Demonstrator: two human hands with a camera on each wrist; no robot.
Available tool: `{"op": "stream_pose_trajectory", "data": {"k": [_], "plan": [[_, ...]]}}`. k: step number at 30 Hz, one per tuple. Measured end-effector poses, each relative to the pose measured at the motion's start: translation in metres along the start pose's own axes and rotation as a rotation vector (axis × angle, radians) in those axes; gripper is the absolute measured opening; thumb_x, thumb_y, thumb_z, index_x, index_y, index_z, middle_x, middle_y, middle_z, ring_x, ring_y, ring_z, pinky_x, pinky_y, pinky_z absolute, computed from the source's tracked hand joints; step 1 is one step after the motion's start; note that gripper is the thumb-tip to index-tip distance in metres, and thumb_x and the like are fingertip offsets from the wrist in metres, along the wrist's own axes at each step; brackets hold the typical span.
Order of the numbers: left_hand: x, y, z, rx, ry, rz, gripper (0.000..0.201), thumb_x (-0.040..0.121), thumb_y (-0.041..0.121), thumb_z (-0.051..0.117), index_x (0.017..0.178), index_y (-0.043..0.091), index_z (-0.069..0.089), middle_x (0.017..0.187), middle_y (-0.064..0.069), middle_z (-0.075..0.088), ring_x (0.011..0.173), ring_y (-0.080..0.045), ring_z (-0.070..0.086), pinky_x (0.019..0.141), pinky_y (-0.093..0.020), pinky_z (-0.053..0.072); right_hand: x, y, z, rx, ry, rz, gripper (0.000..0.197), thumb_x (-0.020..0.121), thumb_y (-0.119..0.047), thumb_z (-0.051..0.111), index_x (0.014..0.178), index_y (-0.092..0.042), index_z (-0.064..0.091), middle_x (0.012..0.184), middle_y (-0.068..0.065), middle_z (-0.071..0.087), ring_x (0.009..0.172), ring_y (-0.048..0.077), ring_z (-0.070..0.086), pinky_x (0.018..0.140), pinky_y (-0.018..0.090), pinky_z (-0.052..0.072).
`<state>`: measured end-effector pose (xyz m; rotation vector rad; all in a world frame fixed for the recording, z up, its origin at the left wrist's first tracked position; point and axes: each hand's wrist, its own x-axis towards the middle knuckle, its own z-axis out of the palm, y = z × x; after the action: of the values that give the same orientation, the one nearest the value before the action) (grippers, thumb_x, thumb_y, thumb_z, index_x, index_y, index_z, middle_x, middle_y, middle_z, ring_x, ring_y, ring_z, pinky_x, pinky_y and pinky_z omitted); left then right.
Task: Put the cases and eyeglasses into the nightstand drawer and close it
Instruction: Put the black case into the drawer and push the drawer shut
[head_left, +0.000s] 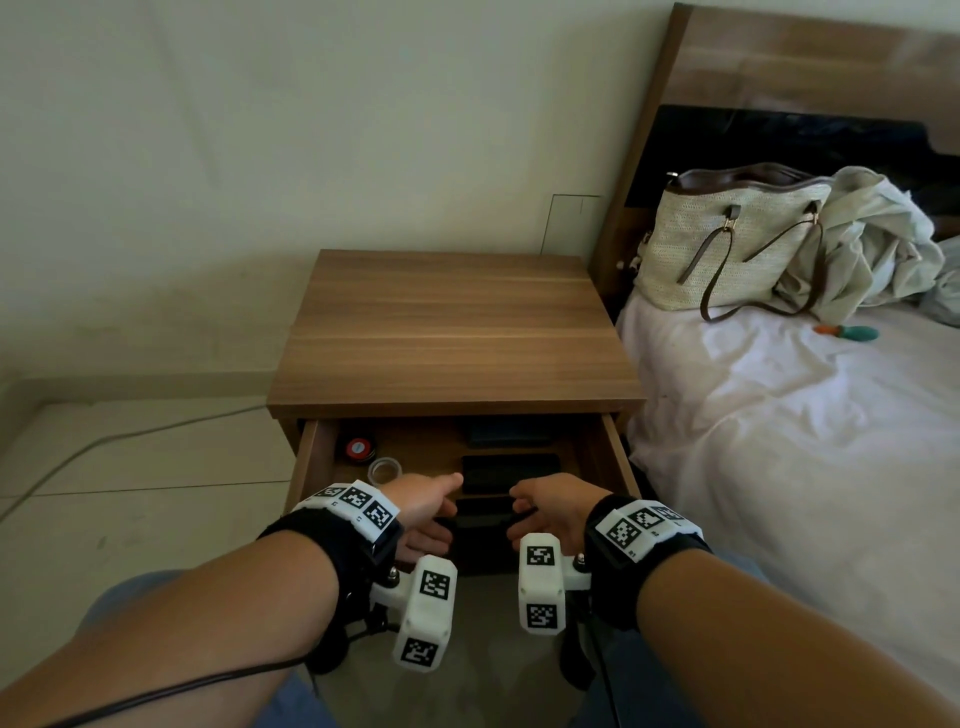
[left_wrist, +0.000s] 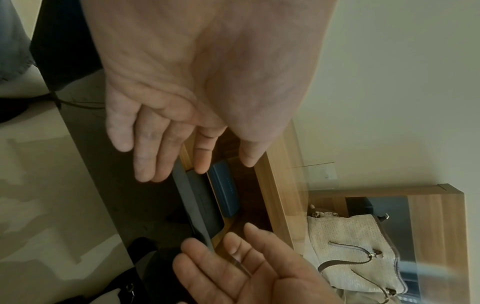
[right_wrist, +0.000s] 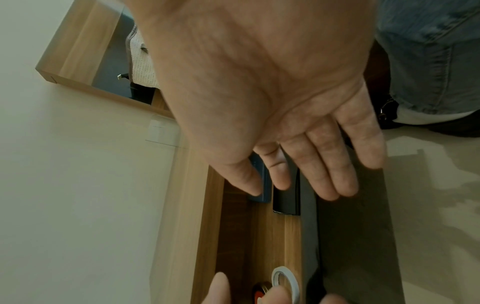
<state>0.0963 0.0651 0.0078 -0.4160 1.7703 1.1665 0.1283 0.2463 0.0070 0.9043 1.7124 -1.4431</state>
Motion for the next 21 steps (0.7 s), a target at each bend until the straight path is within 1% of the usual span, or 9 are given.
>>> {"op": "stream_pose_trajectory", "data": {"k": [3, 5, 7, 9, 11, 13, 15, 17, 21], "plan": [[0.0, 0.001, -0.001, -0.015, -0.001, 0.02, 0.058, 0.094, 0.055, 0.042, 0.13, 0.01, 0.051, 0.133, -0.02, 0.058, 0.119, -0.031, 0.059, 0.097, -0.04, 0.041, -0.001, -0.003, 0.004, 0.019, 0.013, -0.01, 0.048, 0.097, -0.036, 0.046, 0.137, -0.008, 0.044, 0.126, 0.02, 0.06, 0.118, 0.034, 0.058, 0.108, 0.047, 0.042], [0.0, 0.001, -0.002, -0.033, 0.003, 0.032, 0.06, 0.093, 0.057, 0.042, 0.131, 0.011, 0.05, 0.134, -0.019, 0.058, 0.12, -0.03, 0.058, 0.102, -0.041, 0.039, -0.003, -0.005, 0.007, 0.048, 0.014, -0.02, 0.047, 0.097, -0.035, 0.047, 0.137, -0.01, 0.044, 0.128, 0.02, 0.058, 0.121, 0.034, 0.056, 0.107, 0.047, 0.043], [0.001, 0.002, -0.002, -0.062, 0.011, 0.038, 0.062, 0.093, 0.058, 0.042, 0.131, 0.01, 0.05, 0.134, -0.018, 0.057, 0.122, -0.029, 0.056, 0.104, -0.041, 0.038, -0.006, -0.008, 0.009, 0.094, 0.015, -0.021, 0.035, 0.097, -0.035, 0.047, 0.124, -0.013, 0.051, 0.136, 0.019, 0.055, 0.133, 0.037, 0.047, 0.112, 0.046, 0.038], [0.001, 0.004, -0.002, -0.093, 0.027, 0.043, 0.063, 0.092, 0.059, 0.044, 0.13, 0.01, 0.05, 0.135, -0.016, 0.057, 0.123, -0.028, 0.055, 0.105, -0.041, 0.038, -0.008, -0.01, 0.012, 0.16, 0.011, -0.029, 0.026, 0.097, -0.033, 0.047, 0.116, -0.016, 0.053, 0.15, 0.019, 0.039, 0.141, 0.035, 0.032, 0.116, 0.046, 0.03], [0.002, 0.005, -0.002, -0.121, 0.045, 0.049, 0.063, 0.091, 0.059, 0.045, 0.131, 0.011, 0.05, 0.135, -0.013, 0.058, 0.124, -0.025, 0.055, 0.105, -0.041, 0.037, -0.008, -0.012, 0.015, 0.235, 0.047, -0.043, 0.038, 0.096, -0.03, 0.049, 0.13, -0.012, 0.047, 0.151, 0.018, 0.036, 0.141, 0.034, 0.032, 0.115, 0.047, 0.03], [0.003, 0.006, -0.002, -0.148, 0.062, 0.05, 0.065, 0.09, 0.06, 0.045, 0.134, 0.012, 0.048, 0.137, -0.009, 0.057, 0.126, -0.023, 0.054, 0.108, -0.042, 0.035, -0.008, -0.014, 0.018, 0.288, 0.086, -0.048, 0.031, 0.096, -0.028, 0.049, 0.123, -0.013, 0.048, 0.147, 0.018, 0.045, 0.138, 0.034, 0.041, 0.111, 0.046, 0.039], [0.004, 0.007, -0.003, -0.185, 0.083, 0.049, 0.067, 0.091, 0.06, 0.044, 0.14, 0.014, 0.042, 0.139, -0.007, 0.056, 0.13, -0.021, 0.05, 0.111, -0.043, 0.031, -0.008, -0.015, 0.018, 0.381, 0.115, -0.049, 0.039, 0.097, -0.026, 0.048, 0.132, -0.011, 0.043, 0.143, 0.017, 0.049, 0.134, 0.032, 0.046, 0.106, 0.046, 0.042], [0.005, 0.008, -0.004, -0.218, 0.107, 0.058, 0.069, 0.091, 0.059, 0.044, 0.145, 0.017, 0.035, 0.14, -0.006, 0.056, 0.135, -0.021, 0.045, 0.112, -0.044, 0.028, -0.005, -0.017, 0.016, 0.47, 0.13, -0.053, 0.05, 0.098, -0.024, 0.045, 0.145, -0.011, 0.032, 0.145, 0.018, 0.046, 0.135, 0.031, 0.043, 0.107, 0.049, 0.039], [0.009, 0.007, -0.007, -0.279, 0.117, 0.096, 0.073, 0.091, 0.059, 0.044, 0.149, 0.018, 0.028, 0.145, -0.005, 0.05, 0.14, -0.021, 0.037, 0.113, -0.046, 0.027, -0.005, -0.022, 0.012, 0.554, 0.118, -0.048, 0.054, 0.102, -0.025, 0.039, 0.151, -0.015, 0.022, 0.151, 0.017, 0.038, 0.14, 0.03, 0.037, 0.103, 0.048, 0.039]]}}
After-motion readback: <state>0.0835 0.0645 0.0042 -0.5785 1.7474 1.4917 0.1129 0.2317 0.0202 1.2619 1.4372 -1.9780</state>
